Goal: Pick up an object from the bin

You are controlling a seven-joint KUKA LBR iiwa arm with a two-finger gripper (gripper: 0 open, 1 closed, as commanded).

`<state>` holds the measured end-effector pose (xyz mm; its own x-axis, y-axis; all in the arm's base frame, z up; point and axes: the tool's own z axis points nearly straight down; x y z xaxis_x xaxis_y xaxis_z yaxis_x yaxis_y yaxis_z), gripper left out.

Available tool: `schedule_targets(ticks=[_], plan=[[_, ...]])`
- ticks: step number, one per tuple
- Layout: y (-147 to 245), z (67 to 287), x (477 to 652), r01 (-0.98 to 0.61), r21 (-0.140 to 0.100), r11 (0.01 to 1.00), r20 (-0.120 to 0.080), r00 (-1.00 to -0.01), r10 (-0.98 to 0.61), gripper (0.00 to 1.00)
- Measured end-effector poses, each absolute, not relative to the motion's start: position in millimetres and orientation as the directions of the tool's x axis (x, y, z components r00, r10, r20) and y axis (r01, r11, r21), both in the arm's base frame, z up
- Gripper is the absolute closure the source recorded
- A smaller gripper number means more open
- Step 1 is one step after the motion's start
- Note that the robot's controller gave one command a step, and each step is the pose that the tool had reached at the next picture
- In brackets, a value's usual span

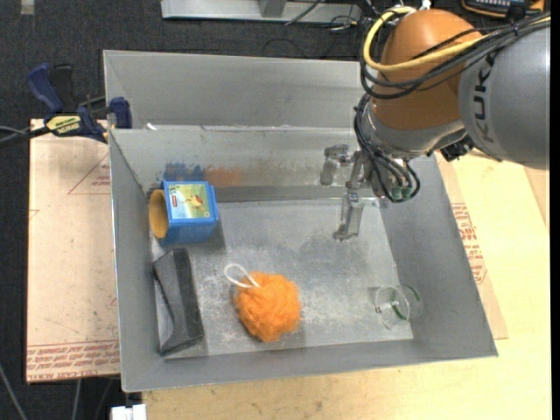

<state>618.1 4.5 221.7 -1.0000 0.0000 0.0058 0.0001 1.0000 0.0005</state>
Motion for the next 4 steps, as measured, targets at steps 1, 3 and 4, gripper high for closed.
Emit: schedule_targets(ticks=[1, 3, 4], plan=[[4, 226, 619.4, 0.000, 0.000, 1.000, -0.002, -1.000, 0.000, 0.00], [24, 183, 603.6, -0.140, 0.004, 0.990, -0.003, -0.990, -0.140, 0.00], [51, 172, 571.4, 0.019, 0.000, 1.000, -0.004, -1.000, 0.019, 0.00]])
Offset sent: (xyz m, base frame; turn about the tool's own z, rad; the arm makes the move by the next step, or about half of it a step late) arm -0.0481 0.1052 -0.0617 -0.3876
